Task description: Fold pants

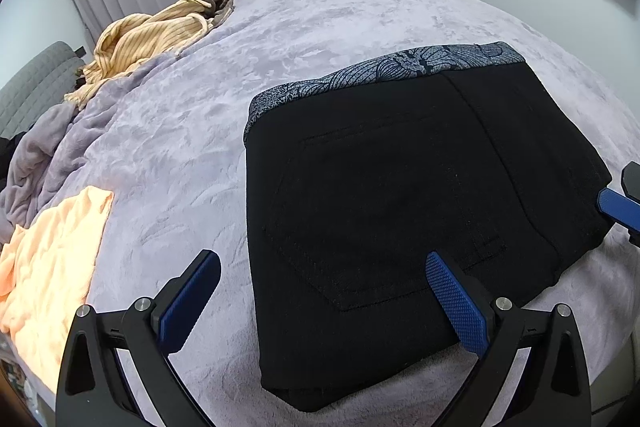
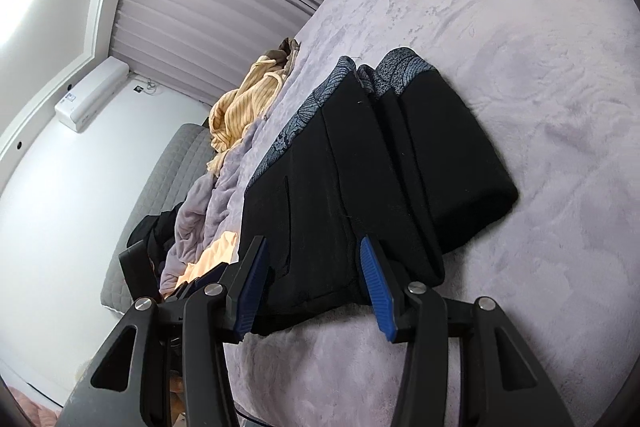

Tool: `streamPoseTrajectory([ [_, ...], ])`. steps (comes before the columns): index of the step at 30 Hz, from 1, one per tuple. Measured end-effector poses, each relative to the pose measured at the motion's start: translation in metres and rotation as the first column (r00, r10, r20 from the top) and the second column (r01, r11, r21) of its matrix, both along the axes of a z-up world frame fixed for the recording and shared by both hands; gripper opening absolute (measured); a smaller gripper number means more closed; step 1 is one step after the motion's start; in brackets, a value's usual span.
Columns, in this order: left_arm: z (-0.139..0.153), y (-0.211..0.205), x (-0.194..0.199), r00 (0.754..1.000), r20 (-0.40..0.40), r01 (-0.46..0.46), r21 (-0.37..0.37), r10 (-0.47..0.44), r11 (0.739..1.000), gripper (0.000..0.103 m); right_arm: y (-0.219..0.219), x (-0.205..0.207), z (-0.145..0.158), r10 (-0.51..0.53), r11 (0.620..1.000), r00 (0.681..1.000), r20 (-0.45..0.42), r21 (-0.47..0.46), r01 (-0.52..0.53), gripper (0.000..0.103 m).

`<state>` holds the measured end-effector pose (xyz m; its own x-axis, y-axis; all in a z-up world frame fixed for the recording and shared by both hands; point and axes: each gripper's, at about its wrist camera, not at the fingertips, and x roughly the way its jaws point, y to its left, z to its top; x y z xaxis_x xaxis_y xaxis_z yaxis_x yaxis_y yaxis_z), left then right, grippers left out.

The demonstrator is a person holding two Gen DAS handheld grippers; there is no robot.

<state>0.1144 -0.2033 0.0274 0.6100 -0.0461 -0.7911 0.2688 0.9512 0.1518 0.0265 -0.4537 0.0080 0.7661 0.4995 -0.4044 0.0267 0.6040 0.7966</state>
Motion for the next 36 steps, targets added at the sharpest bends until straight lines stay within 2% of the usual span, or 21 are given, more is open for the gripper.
streamPoseTrajectory([
  [3,0.0,-0.001,-0.001,1.0,0.008,0.003,0.013,-0.003,1.0,0.103,-0.001,-0.004,0.005,0.011,1.0,1.0,0.004,-0.015,-0.011,0.06],
  [19,0.001,0.001,0.003,1.0,-0.019,-0.002,0.007,0.002,1.0,0.103,0.002,-0.005,0.006,0.02,0.999,1.0,-0.022,-0.041,-0.021,0.06],
  [25,-0.003,0.013,0.012,0.995,-0.096,-0.028,-0.086,0.02,0.996,0.103,0.003,-0.006,0.003,0.024,0.999,0.999,-0.026,-0.039,-0.025,0.06],
  [31,0.0,0.02,0.018,0.988,-0.152,-0.035,-0.127,0.016,0.991,0.103,0.003,-0.008,0.004,0.031,0.999,0.999,-0.026,-0.038,-0.032,0.06],
  [34,0.006,0.026,0.016,0.992,-0.128,-0.038,-0.152,0.019,0.988,0.103,0.001,-0.009,0.004,0.031,0.999,0.999,-0.024,-0.034,-0.032,0.06],
  [36,0.013,0.032,0.014,0.994,-0.105,-0.012,-0.196,-0.008,0.981,0.103,-0.001,-0.01,0.006,0.033,0.999,0.999,-0.022,-0.034,-0.034,0.06],
])
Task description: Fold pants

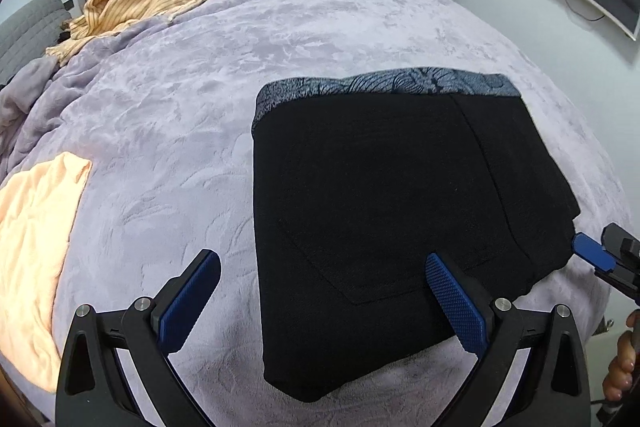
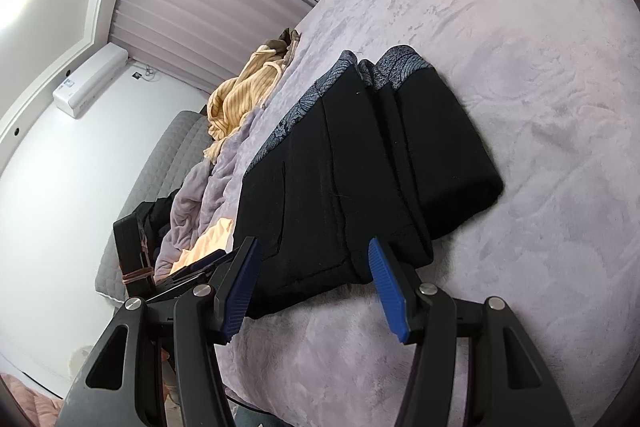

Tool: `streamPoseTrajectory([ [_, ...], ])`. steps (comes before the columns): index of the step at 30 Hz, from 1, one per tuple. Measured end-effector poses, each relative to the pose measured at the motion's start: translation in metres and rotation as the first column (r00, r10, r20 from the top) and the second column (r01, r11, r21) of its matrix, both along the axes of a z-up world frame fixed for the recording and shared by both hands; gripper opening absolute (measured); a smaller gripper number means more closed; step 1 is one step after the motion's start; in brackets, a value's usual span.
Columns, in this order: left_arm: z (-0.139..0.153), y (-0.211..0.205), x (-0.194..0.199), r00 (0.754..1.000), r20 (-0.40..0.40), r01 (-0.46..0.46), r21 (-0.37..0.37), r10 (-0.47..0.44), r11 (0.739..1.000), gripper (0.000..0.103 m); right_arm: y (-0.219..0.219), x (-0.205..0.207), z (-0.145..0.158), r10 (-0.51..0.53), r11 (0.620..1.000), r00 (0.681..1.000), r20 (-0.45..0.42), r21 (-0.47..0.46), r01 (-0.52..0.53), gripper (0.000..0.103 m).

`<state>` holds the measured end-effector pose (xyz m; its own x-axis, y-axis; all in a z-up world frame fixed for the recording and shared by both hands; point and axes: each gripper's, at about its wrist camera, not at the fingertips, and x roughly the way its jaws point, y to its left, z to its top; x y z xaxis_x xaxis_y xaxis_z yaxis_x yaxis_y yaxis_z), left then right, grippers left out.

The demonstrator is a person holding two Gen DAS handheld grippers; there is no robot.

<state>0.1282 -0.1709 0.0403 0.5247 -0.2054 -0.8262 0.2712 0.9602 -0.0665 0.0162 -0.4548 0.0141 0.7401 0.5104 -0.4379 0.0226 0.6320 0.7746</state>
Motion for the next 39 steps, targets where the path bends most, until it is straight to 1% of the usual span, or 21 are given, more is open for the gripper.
streamPoseTrajectory([
  [3,0.007,0.012,0.005,1.0,-0.002,0.018,-0.059,-0.018,0.998,0.103,-0.006,-0.001,0.011,-0.003,1.0,1.0,0.006,-0.029,0.003,0.062],
  [4,0.008,0.017,0.009,1.0,-0.012,0.019,-0.09,-0.02,0.996,0.103,-0.009,0.001,0.016,-0.01,0.999,1.0,0.009,-0.046,0.01,0.065],
  [5,0.008,0.023,0.013,1.0,-0.025,0.017,-0.118,-0.02,0.993,0.103,-0.013,0.002,0.021,-0.017,0.997,1.0,0.013,-0.069,0.018,0.074],
  [6,0.007,0.028,0.018,0.999,-0.04,0.013,-0.147,-0.019,0.989,0.103,-0.018,0.003,0.026,-0.021,0.996,1.0,0.017,-0.089,0.022,0.076],
  [7,0.006,0.033,0.022,0.998,-0.053,0.007,-0.165,-0.016,0.986,0.103,-0.021,0.004,0.029,-0.022,0.994,1.0,0.018,-0.106,0.024,0.076],
  [11,-0.008,0.046,0.037,0.996,-0.089,-0.022,-0.159,0.008,0.987,0.103,-0.037,0.021,0.036,-0.017,0.982,1.0,-0.017,-0.188,0.013,0.076],
  [13,-0.017,0.052,0.045,0.992,-0.124,-0.025,-0.183,0.002,0.983,0.103,-0.043,0.033,0.033,0.005,0.979,0.999,-0.048,-0.202,-0.014,0.076],
  [16,-0.032,0.059,0.054,0.98,-0.195,-0.006,-0.276,-0.05,0.961,0.103,-0.051,0.053,0.019,0.067,0.981,0.992,-0.109,-0.173,-0.085,0.079],
  [17,-0.037,0.06,0.058,0.974,-0.215,-0.001,-0.306,-0.068,0.952,0.103,-0.051,0.057,0.015,0.075,0.982,0.99,-0.121,-0.161,-0.094,0.081],
  [18,-0.041,0.059,0.061,0.971,-0.226,0.004,-0.332,-0.084,0.943,0.103,-0.053,0.063,0.011,0.081,0.983,0.989,-0.125,-0.156,-0.1,0.086],
  [20,-0.046,0.051,0.066,0.964,-0.238,0.021,-0.368,-0.116,0.93,0.103,-0.057,0.076,0.004,0.111,0.982,0.984,-0.138,-0.137,-0.13,0.087],
  [22,-0.05,0.042,0.073,0.96,-0.239,0.044,-0.388,-0.146,0.921,0.103,-0.059,0.089,-0.005,0.137,0.978,0.975,-0.178,-0.13,-0.161,0.087],
  [25,-0.052,0.027,0.079,0.955,-0.237,0.074,-0.392,-0.178,0.917,0.103,-0.054,0.104,-0.014,0.198,0.969,0.962,-0.187,-0.108,-0.22,0.087],
  [28,-0.052,0.014,0.08,0.953,-0.225,0.11,-0.373,-0.205,0.921,0.103,-0.042,0.117,-0.022,0.231,0.956,0.951,-0.203,-0.132,-0.261,0.087],
  [31,-0.053,0.01,0.082,0.951,-0.222,0.122,-0.376,-0.218,0.918,0.103,-0.039,0.125,-0.032,0.207,0.968,0.955,-0.212,-0.098,-0.231,0.084],
  [32,-0.053,0.011,0.081,0.95,-0.226,0.115,-0.389,-0.216,0.914,0.1,-0.04,0.125,-0.034,0.194,0.973,0.959,-0.208,-0.082,-0.215,0.082],
  [34,-0.048,0.013,0.077,0.949,-0.221,0.113,-0.425,-0.224,0.898,0.091,-0.04,0.123,-0.033,0.17,0.979,0.964,-0.206,-0.076,-0.189,0.075],
  [36,-0.038,0.012,0.069,0.953,-0.196,0.131,-0.42,-0.23,0.898,0.084,-0.04,0.116,-0.025,0.15,0.984,0.969,-0.198,-0.065,-0.165,0.065],
  [37,-0.032,0.011,0.065,0.955,-0.181,0.143,-0.416,-0.236,0.898,0.08,-0.041,0.111,-0.021,0.146,0.987,0.972,-0.185,-0.043,-0.156,0.061],
  [38,-0.025,0.011,0.061,0.954,-0.171,0.156,-0.422,-0.247,0.893,0.08,-0.042,0.108,-0.016,0.143,0.989,0.975,-0.171,-0.018,-0.148,0.056],
  [39,-0.017,0.011,0.056,0.952,-0.161,0.166,-0.439,-0.259,0.883,0.08,-0.042,0.104,-0.011,0.139,0.99,0.978,-0.158,0.003,-0.14,0.054],
])
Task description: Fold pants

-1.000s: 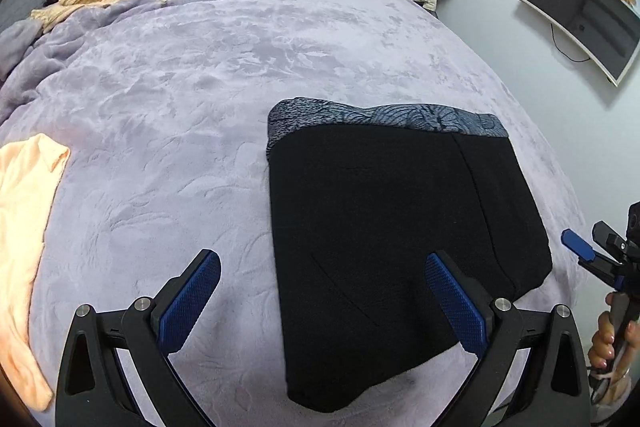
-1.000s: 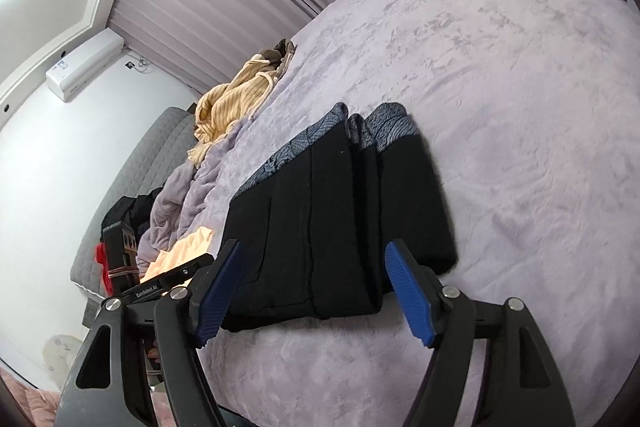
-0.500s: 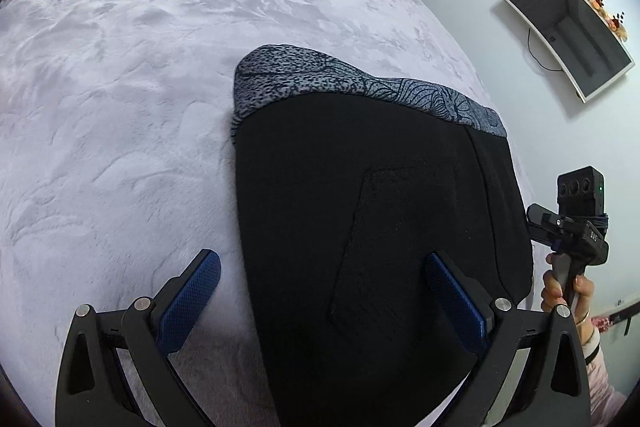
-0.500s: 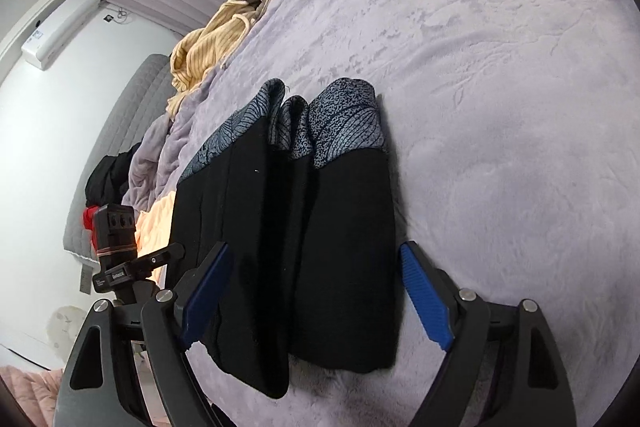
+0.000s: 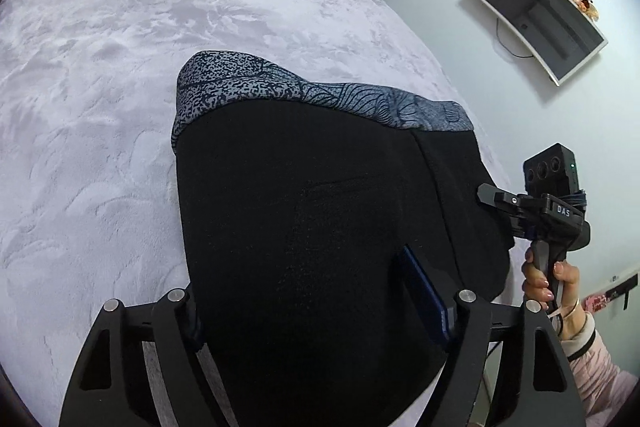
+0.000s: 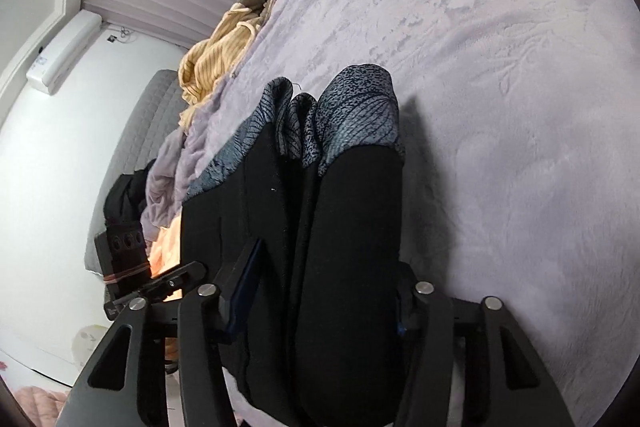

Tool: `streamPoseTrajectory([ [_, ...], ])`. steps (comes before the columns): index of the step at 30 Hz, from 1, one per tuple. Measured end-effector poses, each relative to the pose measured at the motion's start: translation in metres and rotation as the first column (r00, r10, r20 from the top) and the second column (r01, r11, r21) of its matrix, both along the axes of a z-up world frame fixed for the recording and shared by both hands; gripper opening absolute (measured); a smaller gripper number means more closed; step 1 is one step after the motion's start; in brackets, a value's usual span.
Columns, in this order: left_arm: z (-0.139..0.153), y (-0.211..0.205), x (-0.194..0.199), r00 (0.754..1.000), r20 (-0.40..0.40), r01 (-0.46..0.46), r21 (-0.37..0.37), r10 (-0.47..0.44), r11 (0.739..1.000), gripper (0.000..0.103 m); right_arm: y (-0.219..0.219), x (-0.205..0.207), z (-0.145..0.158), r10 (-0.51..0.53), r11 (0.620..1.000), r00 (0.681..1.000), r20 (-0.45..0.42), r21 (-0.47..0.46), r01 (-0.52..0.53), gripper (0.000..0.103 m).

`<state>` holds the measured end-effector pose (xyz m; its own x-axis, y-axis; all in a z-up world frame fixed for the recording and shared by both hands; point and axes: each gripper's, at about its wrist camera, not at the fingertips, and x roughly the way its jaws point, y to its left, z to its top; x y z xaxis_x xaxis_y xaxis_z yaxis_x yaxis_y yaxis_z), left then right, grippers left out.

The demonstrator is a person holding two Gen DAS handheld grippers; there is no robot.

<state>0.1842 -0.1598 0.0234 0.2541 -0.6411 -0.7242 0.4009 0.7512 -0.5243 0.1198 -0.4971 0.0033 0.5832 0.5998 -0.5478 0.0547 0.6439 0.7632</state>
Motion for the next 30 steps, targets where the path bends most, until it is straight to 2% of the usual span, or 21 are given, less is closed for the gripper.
streamPoseTrajectory([
  [4,0.029,0.005,-0.018,1.0,0.022,0.006,-0.026,-0.005,1.0,0.08,0.01,-0.011,0.016,0.001,0.998,1.0,0.024,0.058,-0.003,0.054],
  [9,0.056,0.032,-0.048,0.998,0.062,-0.009,0.001,0.009,1.0,0.08,0.045,-0.027,0.03,0.044,0.994,0.998,0.04,0.099,-0.048,0.054],
  [12,0.064,0.057,-0.062,0.997,0.067,-0.04,0.012,0.039,0.999,0.08,0.071,-0.035,0.029,0.069,0.988,0.996,0.048,0.133,-0.075,0.054],
  [15,0.059,0.077,-0.075,0.995,0.07,-0.082,0.07,0.077,0.994,0.08,0.103,-0.034,0.022,0.109,0.989,0.994,0.029,0.102,-0.111,0.054],
  [17,0.043,0.087,-0.081,0.99,0.065,-0.137,0.17,0.128,0.976,0.08,0.122,-0.028,0.01,0.115,0.992,0.993,-0.025,0.056,-0.114,0.057],
  [19,0.027,0.098,-0.087,0.979,0.075,-0.204,0.285,0.19,0.937,0.08,0.139,-0.025,-0.002,0.077,0.996,0.992,-0.097,-0.034,-0.081,0.06],
  [20,0.025,0.104,-0.091,0.972,0.097,-0.232,0.307,0.212,0.923,0.08,0.145,-0.026,-0.002,0.053,0.994,0.994,-0.093,-0.092,-0.061,0.064],
  [23,0.046,0.119,-0.097,0.945,0.188,-0.316,0.296,0.269,0.901,0.08,0.145,-0.036,0.007,0.023,0.992,0.998,-0.051,-0.124,-0.029,0.065],
  [26,0.073,0.129,-0.09,0.905,0.282,-0.394,0.27,0.319,0.878,0.08,0.135,-0.048,0.02,-0.039,0.985,0.999,-0.024,-0.17,0.035,0.063],
  [28,0.077,0.132,-0.081,0.888,0.313,-0.425,0.277,0.337,0.862,0.08,0.127,-0.058,0.031,-0.091,0.977,0.996,0.009,-0.191,0.091,0.057],
  [30,0.066,0.124,-0.066,0.887,0.302,-0.439,0.312,0.35,0.843,0.08,0.122,-0.067,0.045,-0.113,0.976,0.992,0.053,-0.182,0.121,0.048],
])
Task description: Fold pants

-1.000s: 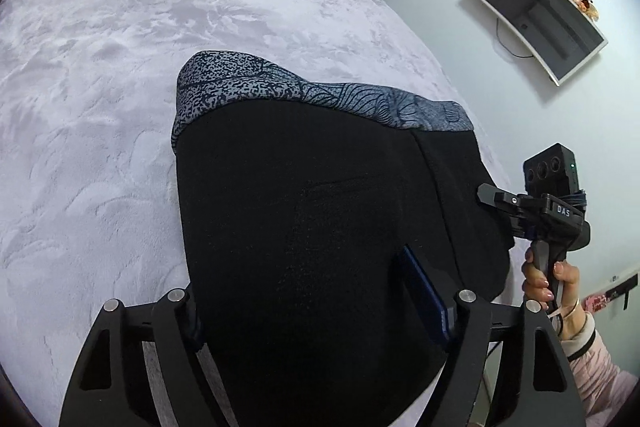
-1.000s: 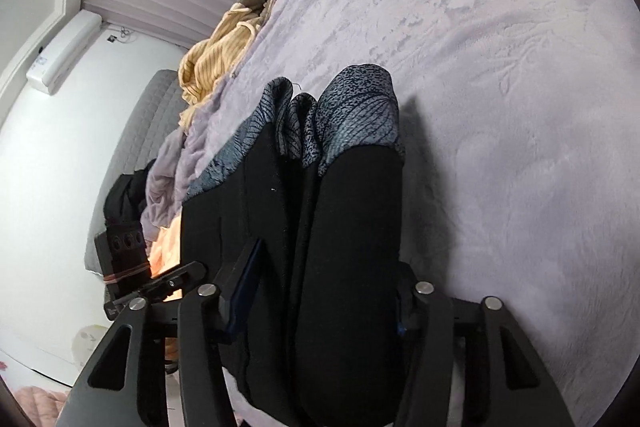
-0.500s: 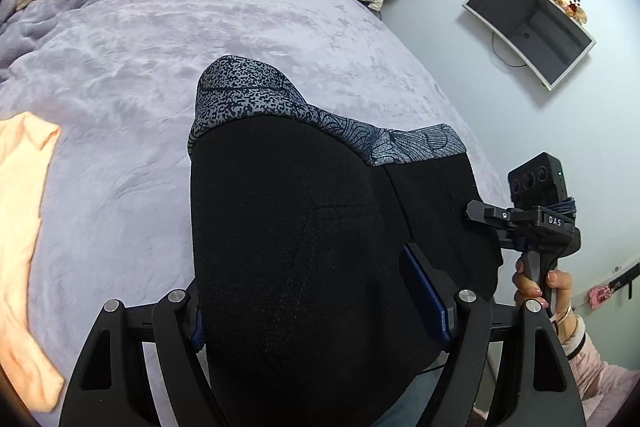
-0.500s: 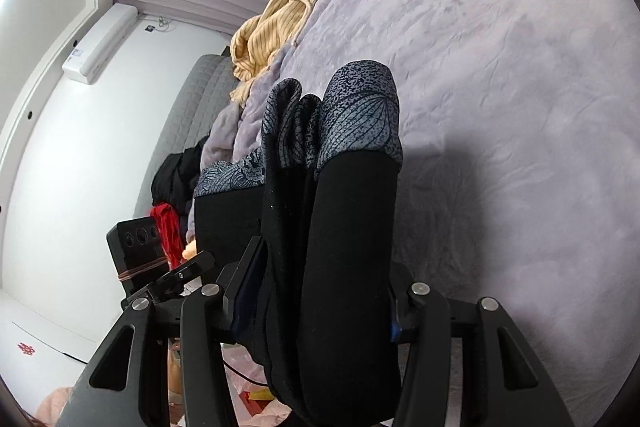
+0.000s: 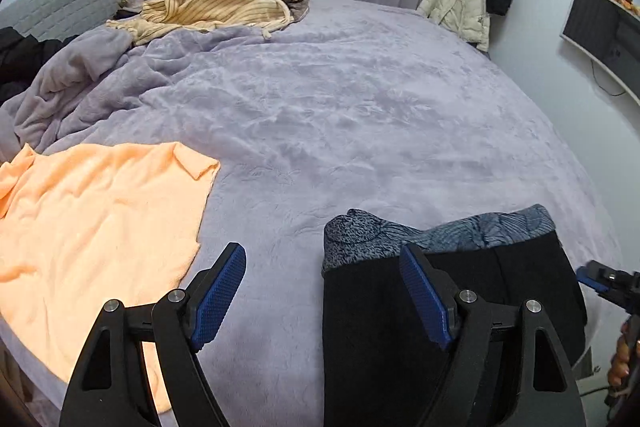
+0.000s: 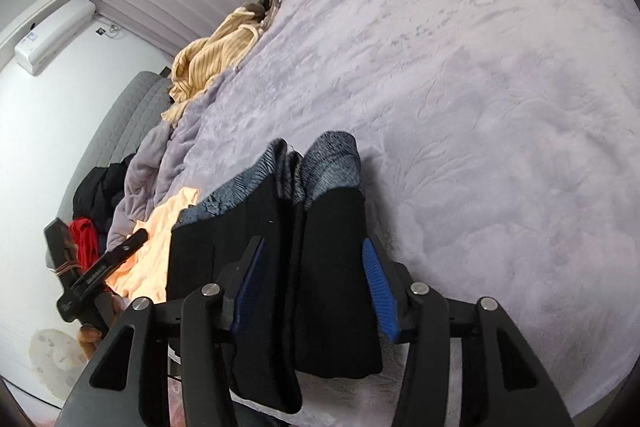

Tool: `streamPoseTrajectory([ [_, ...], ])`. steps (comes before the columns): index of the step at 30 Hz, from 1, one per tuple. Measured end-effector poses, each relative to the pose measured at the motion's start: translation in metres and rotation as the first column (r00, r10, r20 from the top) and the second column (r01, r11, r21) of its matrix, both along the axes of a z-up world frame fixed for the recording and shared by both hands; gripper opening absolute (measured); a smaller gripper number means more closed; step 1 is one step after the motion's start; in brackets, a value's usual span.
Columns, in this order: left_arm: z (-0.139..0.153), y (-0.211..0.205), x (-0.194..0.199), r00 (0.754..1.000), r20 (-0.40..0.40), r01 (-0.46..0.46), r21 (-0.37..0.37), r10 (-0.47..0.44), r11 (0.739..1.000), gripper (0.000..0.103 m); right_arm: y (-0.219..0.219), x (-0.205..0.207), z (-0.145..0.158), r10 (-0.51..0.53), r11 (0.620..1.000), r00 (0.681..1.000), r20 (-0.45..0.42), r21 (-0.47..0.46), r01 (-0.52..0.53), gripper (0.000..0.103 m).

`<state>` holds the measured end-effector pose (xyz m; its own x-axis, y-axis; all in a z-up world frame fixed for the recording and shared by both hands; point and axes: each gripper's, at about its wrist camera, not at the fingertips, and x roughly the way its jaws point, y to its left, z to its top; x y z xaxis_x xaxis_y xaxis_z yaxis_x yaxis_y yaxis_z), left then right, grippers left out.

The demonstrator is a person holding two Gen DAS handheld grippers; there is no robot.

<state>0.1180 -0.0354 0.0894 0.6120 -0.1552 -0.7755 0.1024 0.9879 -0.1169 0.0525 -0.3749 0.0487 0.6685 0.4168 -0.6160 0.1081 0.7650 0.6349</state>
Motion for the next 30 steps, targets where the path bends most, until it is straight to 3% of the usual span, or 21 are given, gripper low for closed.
streamPoseTrajectory([
  [4,-0.06,-0.001,0.014,0.994,-0.099,-0.035,0.059,0.041,0.998,0.082,0.02,-0.008,0.027,0.07,0.997,0.994,0.089,0.004,-0.071,0.048],
  [6,-0.076,0.004,0.011,0.993,-0.091,-0.069,0.059,0.074,0.996,0.091,0.04,-0.005,0.03,0.119,0.992,0.989,0.091,-0.048,-0.115,0.048],
  [10,-0.07,0.007,0.01,0.994,-0.086,-0.071,0.043,0.074,0.997,0.093,0.072,0.002,0.001,0.176,0.977,0.984,0.013,-0.123,-0.173,0.048],
  [11,-0.069,0.007,0.009,0.994,-0.082,-0.068,0.055,0.072,0.996,0.099,0.076,0.006,-0.011,0.164,0.976,0.986,-0.015,-0.142,-0.165,0.048],
  [13,-0.065,0.006,0.005,0.995,-0.067,-0.066,0.082,0.071,0.994,0.102,0.078,0.007,-0.02,0.135,0.975,0.991,0.007,-0.178,-0.131,0.048],
  [30,-0.061,-0.011,0.001,0.997,-0.007,-0.075,0.192,0.077,0.979,0.102,0.075,-0.006,-0.021,0.112,0.981,0.992,0.065,-0.165,-0.1,0.048],
])
